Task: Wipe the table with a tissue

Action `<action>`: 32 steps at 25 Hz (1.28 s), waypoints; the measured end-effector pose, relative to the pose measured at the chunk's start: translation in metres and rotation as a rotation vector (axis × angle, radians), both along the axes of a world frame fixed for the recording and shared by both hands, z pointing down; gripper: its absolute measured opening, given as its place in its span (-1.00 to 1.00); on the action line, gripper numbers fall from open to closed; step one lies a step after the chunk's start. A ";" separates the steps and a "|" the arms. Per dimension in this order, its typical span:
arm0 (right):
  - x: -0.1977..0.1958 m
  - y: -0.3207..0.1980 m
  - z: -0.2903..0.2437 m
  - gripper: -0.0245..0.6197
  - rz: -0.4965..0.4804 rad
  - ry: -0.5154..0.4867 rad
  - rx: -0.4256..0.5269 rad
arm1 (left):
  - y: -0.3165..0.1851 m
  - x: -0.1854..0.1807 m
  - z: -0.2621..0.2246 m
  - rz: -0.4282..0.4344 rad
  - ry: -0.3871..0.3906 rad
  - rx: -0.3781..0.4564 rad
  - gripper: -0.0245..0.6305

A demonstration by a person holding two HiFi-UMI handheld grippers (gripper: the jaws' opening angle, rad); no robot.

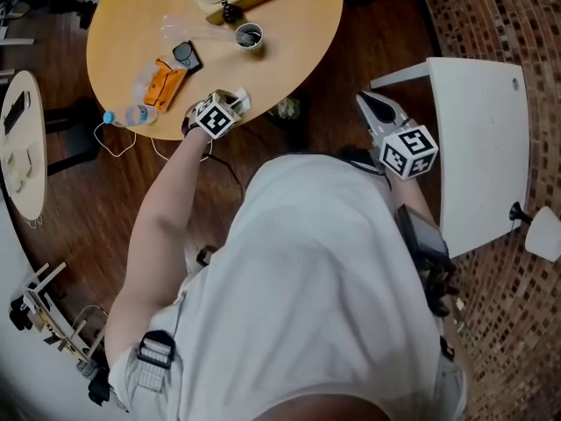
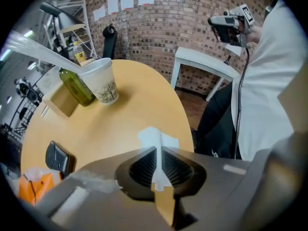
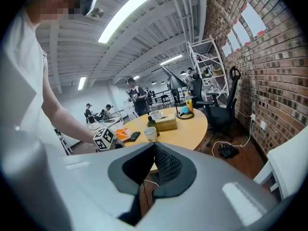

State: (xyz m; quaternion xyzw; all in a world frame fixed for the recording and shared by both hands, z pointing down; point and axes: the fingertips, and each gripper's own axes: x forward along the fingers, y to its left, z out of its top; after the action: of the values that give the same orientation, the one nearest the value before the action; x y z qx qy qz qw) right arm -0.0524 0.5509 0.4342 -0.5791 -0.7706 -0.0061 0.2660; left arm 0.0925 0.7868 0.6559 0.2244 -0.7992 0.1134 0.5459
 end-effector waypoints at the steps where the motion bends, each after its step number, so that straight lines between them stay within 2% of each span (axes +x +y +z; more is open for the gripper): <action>1: -0.001 -0.001 -0.001 -0.90 0.006 0.000 0.001 | -0.005 -0.007 -0.007 -0.024 -0.038 0.025 -0.82; 4: -0.003 -0.001 0.002 -0.90 0.033 -0.003 0.009 | -0.018 -0.022 -0.026 -0.077 -0.126 0.105 -0.82; 8: -0.007 0.026 0.006 -0.90 0.017 -0.025 -0.027 | -0.019 -0.034 -0.068 -0.150 -0.245 0.160 -0.82; 12: -0.016 -0.014 -0.007 -0.90 0.091 -0.037 -0.006 | -0.094 -0.069 -0.085 -0.127 -0.314 0.337 -0.83; 14: -0.019 -0.033 -0.006 -0.90 0.129 -0.033 -0.007 | -0.122 -0.080 -0.095 -0.125 -0.333 0.398 -0.83; 18: -0.018 -0.076 0.005 -0.90 0.213 -0.007 -0.002 | -0.172 -0.089 -0.102 -0.098 -0.329 0.475 -0.84; 22: -0.025 -0.110 0.017 -0.90 0.296 0.017 -0.008 | -0.200 -0.102 -0.101 -0.066 -0.298 0.517 -0.84; 26: -0.041 -0.137 0.018 -0.90 0.351 0.019 -0.039 | -0.220 -0.120 -0.103 -0.049 -0.292 0.504 -0.84; 32: -0.065 -0.213 0.013 -0.90 0.429 0.020 -0.050 | -0.297 -0.161 -0.112 0.008 -0.283 0.487 -0.84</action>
State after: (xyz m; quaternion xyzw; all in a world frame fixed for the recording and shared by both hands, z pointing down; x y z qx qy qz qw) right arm -0.1170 0.3381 0.4472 -0.4083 -0.8734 0.0758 0.2545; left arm -0.0684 0.4899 0.5437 0.3340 -0.8704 -0.0494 0.3583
